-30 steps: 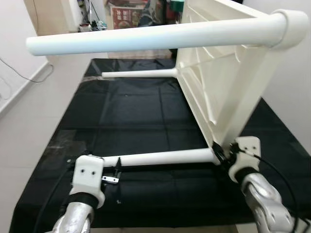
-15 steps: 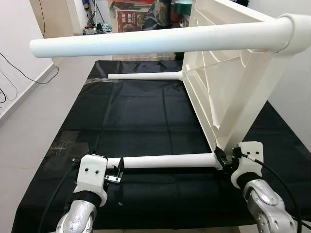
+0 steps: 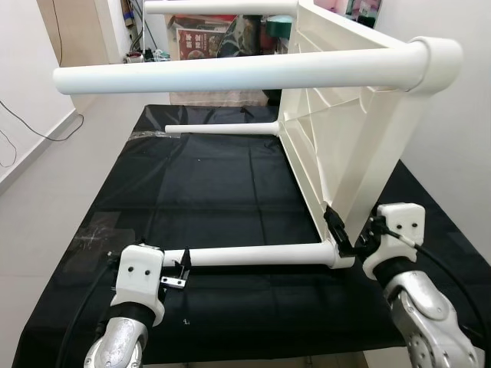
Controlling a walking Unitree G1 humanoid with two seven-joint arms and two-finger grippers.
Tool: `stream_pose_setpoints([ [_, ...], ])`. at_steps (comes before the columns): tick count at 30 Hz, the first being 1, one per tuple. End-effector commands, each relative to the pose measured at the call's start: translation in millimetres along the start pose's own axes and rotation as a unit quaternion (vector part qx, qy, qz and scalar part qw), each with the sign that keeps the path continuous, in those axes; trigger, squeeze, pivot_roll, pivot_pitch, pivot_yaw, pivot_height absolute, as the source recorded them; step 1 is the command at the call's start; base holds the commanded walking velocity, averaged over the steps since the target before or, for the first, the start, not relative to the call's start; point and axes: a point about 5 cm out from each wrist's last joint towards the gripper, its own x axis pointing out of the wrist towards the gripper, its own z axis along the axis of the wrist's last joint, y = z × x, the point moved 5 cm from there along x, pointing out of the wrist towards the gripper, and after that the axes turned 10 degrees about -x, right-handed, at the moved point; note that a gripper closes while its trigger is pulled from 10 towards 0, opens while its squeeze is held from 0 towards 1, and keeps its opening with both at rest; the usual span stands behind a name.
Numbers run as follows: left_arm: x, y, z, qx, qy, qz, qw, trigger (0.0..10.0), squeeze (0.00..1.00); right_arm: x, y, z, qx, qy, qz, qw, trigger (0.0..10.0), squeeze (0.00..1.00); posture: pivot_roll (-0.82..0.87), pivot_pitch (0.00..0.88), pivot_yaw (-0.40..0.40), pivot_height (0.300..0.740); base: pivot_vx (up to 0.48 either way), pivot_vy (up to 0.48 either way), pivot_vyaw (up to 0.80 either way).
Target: Building children table
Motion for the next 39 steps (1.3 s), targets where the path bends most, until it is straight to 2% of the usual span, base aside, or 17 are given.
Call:
stream_pose_setpoints([
  [1, 1.1, -0.2, -2.4, 0.001, 0.002, -0.003, 1.0, 10.0, 0.0, -2.6, 3.6, 1.3, 0.001, -0.002, 0.008, 1.0, 10.0, 1.0, -0.05, 0.0, -0.067, 0.74, 0.0, 0.0, 0.0],
  [6, -0.2, 5.8, 1.6, 0.005, -0.005, 0.009, 1.0, 10.0, 0.0, -8.9, -3.0, 2.0, -0.015, 0.001, -0.015, 1.0, 10.0, 1.0, -0.05, 0.0, -0.06, 0.74, 0.0, 0.0, 0.0],
  [10, -8.8, 12.5, 0.0, 0.006, 0.001, 0.027, 1.0, 10.0, 0.0, -6.7, -2.7, 7.8, -0.029, -0.008, -0.024, 0.999, 10.0, 1.0, -0.04, 0.0, -0.058, 0.74, 0.0, 0.0, 0.0],
  [11, -12.7, 15.2, -2.4, 0.005, 0.007, 0.039, 0.999, 10.0, 0.0, -4.8, -1.5, 8.9, -0.035, -0.008, -0.026, 0.999, 10.0, 0.0, -0.03, 0.0, -0.059, 0.74, 0.0, 0.0, 0.0],
  [13, -23.2, 17.7, -4.2, 0.001, 0.012, 0.057, 0.998, 10.0, 0.0, -1.4, 3.8, 16.2, -0.041, -0.025, -0.019, 0.999, 10.0, 0.0, -0.02, 0.0, -0.064, 0.74, 0.0, 0.0, 0.0],
  [20, -31.2, 20.7, -4.2, -0.006, 0.009, 0.078, 0.997, 10.0, 0.0, 8.0, 13.8, 25.9, -0.039, -0.051, -0.007, 0.998, 10.0, 0.0, 0.02, 0.0, -0.082, 0.74, 0.0, 0.0, 0.0],
  [25, -25.3, 22.8, 2.8, -0.002, -0.011, 0.078, 0.997, 10.0, 0.0, 18.2, 23.9, 31.8, -0.032, -0.07, 0.003, 0.997, 10.0, 0.0, 0.04, 0.0, -0.089, 0.74, 0.0, 0.0, 0.0],
  [27, -18.1, 25.9, 7.5, 0.005, -0.024, 0.076, 0.997, 10.0, 0.0, 25.9, 30.7, 34.7, -0.027, -0.078, 0.007, 0.997, 10.0, 0.0, 0.04, 0.0, -0.087, 0.74, 0.0, 0.0, 0.0],
  [33, -12.4, 27.5, 10.5, 0.01, -0.032, 0.073, 0.997, 10.0, 0.0, 32.6, 33.4, 36.0, -0.025, -0.082, 0.0, 0.996, 10.0, 0.0, 0.04, 0.0, -0.081, 0.74, 0.0, 0.0, 0.0],
  [39, -7.8, 27.6, 13.8, 0.016, -0.039, 0.065, 0.997, 10.0, 0.0, 32.5, 31.4, 33.6, -0.023, -0.079, -0.014, 0.997, 10.0, 0.0, 0.04, 0.0, -0.063, 0.74, 0.0, 0.0, 0.0],
])
